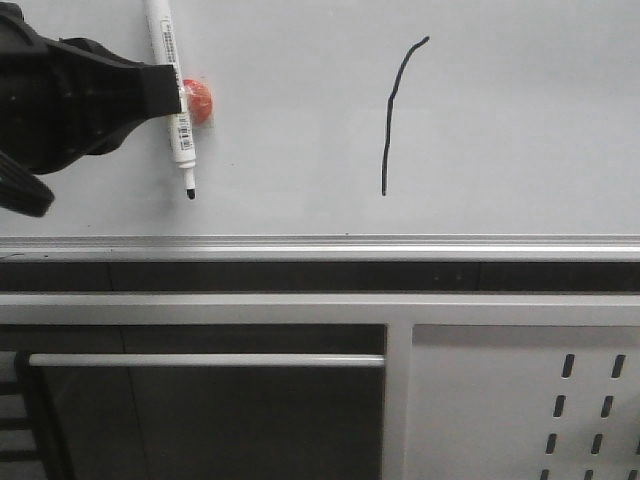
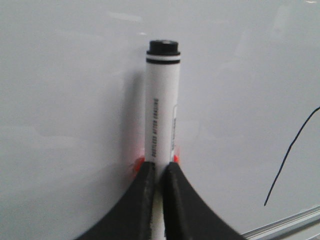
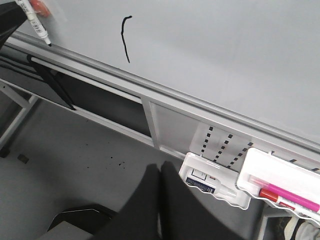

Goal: Write number 1 on whiteboard

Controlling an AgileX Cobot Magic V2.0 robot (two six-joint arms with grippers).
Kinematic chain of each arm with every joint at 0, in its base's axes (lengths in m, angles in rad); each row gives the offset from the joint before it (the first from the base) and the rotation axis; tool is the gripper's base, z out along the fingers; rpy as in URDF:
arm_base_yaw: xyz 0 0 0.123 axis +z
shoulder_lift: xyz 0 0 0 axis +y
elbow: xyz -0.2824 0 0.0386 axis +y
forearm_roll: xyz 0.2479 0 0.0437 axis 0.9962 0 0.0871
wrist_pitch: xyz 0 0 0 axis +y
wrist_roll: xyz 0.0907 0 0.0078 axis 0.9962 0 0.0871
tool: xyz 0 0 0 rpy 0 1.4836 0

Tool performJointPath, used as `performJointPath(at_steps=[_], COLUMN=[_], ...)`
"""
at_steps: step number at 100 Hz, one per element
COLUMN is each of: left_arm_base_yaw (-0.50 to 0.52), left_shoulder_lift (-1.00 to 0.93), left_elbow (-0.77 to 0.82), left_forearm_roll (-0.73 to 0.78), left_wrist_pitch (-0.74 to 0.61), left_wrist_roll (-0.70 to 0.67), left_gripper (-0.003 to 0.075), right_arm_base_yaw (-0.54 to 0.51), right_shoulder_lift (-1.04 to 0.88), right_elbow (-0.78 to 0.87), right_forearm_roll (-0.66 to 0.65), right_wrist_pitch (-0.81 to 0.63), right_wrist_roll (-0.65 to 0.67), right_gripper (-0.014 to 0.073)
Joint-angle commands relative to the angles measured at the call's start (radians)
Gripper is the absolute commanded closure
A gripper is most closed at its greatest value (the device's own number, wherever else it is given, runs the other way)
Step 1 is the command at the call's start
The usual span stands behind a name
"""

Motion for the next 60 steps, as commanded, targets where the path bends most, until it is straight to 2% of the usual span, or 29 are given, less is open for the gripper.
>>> performJointPath(at_steps=[1,60], left_arm_base_yaw=[0.003,0.003], left_shoulder_lift=[-0.019,-0.019], left_elbow=[-0.027,-0.025], left_forearm_roll=[-0.014,-0.003], left_wrist_pitch=[-0.087,-0.087], left_wrist_roll=[-0.002,-0.002], left_gripper=[0.0738,0.0738], right_arm_base_yaw=[-0.003,-0.003], right_shoulder_lift=[-0.003,-0.003], right_elbow=[-0.020,-0.020], right_forearm_roll=[-0.031,-0.038], right_wrist_pitch=[0.016,0.016], right_wrist_roll=[-0.002,-0.002], right_gripper=[0.0673,0.0673])
